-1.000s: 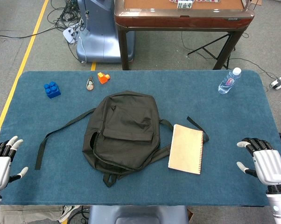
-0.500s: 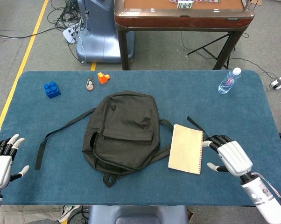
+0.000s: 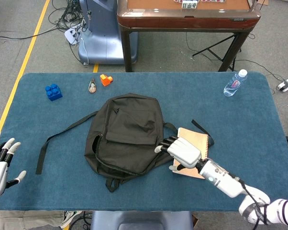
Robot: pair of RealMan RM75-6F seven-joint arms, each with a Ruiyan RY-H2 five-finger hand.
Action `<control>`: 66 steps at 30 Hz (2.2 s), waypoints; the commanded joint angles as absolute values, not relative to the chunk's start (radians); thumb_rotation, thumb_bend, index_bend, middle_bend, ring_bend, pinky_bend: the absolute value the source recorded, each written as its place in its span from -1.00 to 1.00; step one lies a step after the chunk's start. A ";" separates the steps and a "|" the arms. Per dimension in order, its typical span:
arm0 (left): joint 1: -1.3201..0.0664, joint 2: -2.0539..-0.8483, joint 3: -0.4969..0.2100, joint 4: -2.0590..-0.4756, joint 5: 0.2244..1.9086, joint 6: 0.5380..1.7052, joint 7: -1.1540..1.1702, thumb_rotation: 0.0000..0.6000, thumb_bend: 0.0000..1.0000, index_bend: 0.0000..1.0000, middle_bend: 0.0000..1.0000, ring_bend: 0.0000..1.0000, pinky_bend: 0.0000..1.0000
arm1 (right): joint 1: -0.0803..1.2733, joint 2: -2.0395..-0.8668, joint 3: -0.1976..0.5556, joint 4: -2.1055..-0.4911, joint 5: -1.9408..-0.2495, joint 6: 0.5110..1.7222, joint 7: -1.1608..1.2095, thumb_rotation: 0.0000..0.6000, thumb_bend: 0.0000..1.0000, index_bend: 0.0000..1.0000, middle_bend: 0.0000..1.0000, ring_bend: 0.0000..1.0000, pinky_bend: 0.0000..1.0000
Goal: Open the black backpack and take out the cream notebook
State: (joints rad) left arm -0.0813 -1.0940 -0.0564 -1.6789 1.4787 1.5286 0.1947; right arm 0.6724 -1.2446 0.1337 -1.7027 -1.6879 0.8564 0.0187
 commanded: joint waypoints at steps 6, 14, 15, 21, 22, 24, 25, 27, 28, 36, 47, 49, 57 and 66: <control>-0.078 -1.093 -0.054 -1.692 1.481 1.532 0.211 1.00 -0.55 -0.67 -0.86 -0.81 -0.85 | 0.810 -1.428 0.167 -1.556 -1.645 0.761 -0.023 1.00 -1.00 -0.65 -0.57 -0.58 -0.46; -0.072 -1.093 -0.055 -1.691 1.478 1.537 0.211 1.00 -0.56 -0.67 -0.86 -0.81 -0.85 | 0.890 -1.521 0.169 -1.493 -1.596 0.702 -0.010 1.00 -1.00 -0.74 -0.65 -0.62 -0.46; -0.071 -1.093 -0.054 -1.689 1.476 1.537 0.210 1.00 -0.56 -0.67 -0.86 -0.81 -0.85 | 0.898 -1.528 0.165 -1.491 -1.594 0.699 -0.008 1.00 -1.00 -0.74 -0.65 -0.62 -0.46; -0.070 -1.096 -0.054 -1.682 1.469 1.530 0.213 1.00 -0.55 -0.67 -0.86 -0.81 -0.85 | 0.937 -1.578 0.162 -1.457 -1.553 0.668 -0.043 1.00 -1.00 -0.85 -0.67 -0.62 -0.46; -0.071 -1.097 -0.054 -1.682 1.469 1.530 0.213 1.00 -0.55 -0.67 -0.86 -0.81 -0.85 | 0.944 -1.588 0.166 -1.449 -1.541 0.660 -0.050 1.00 -1.00 -0.86 -0.67 -0.62 -0.46; -0.071 -1.098 -0.055 -1.683 1.471 1.532 0.214 1.00 -0.56 -0.67 -0.86 -0.81 -0.85 | 0.963 -1.612 0.177 -1.426 -1.511 0.642 -0.068 1.00 -1.00 -0.86 -0.68 -0.62 -0.46; -0.070 -1.098 -0.055 -1.682 1.472 1.533 0.214 1.00 -0.56 -0.67 -0.86 -0.81 -0.85 | 0.971 -1.621 0.181 -1.417 -1.496 0.632 -0.077 1.00 -1.00 -0.86 -0.68 -0.62 -0.46; -0.069 -1.098 -0.054 -1.682 1.472 1.534 0.214 1.00 -0.56 -0.67 -0.86 -0.81 -0.85 | 0.991 -1.638 0.191 -1.400 -1.458 0.604 -0.095 1.00 -1.00 -0.86 -0.68 -0.62 -0.46; -0.068 -1.097 -0.054 -1.682 1.471 1.535 0.214 1.00 -0.56 -0.67 -0.86 -0.81 -0.85 | 1.000 -1.643 0.196 -1.393 -1.440 0.591 -0.102 1.00 -1.00 -0.84 -0.67 -0.62 -0.46; -0.063 -1.098 -0.056 -1.672 1.466 1.539 0.207 1.00 -0.56 -0.67 -0.86 -0.81 -0.85 | 1.039 -1.682 0.216 -1.333 -1.347 0.570 -0.127 1.00 -0.54 -0.13 -0.40 -0.62 -0.46; -0.089 -1.100 -0.069 -1.661 1.478 1.517 0.203 1.00 -0.56 -0.64 -0.86 -0.81 -0.85 | 1.022 -1.698 0.235 -1.252 -1.345 0.675 -0.045 1.00 -0.12 0.38 -0.09 -0.42 -0.46; -0.106 -1.098 -0.076 -1.665 1.494 1.508 0.195 1.00 -0.55 -0.63 -0.86 -0.81 -0.85 | 1.013 -1.688 0.250 -1.249 -1.337 0.701 -0.021 1.00 -0.10 0.39 -0.08 -0.40 -0.46; -0.229 -1.089 -0.085 -1.708 1.633 1.414 0.063 1.00 -0.56 -0.42 -0.63 -0.63 -0.78 | 0.978 -1.653 0.337 -1.238 -1.231 0.799 0.001 1.00 -0.08 0.42 -0.05 -0.36 -0.46; -0.442 -1.218 -0.120 -1.628 1.813 1.309 -0.063 1.00 -0.56 -0.14 -0.24 -0.29 -0.33 | 0.984 -1.634 0.369 -1.234 -1.108 0.789 -0.060 1.00 -0.06 0.42 -0.05 -0.36 -0.46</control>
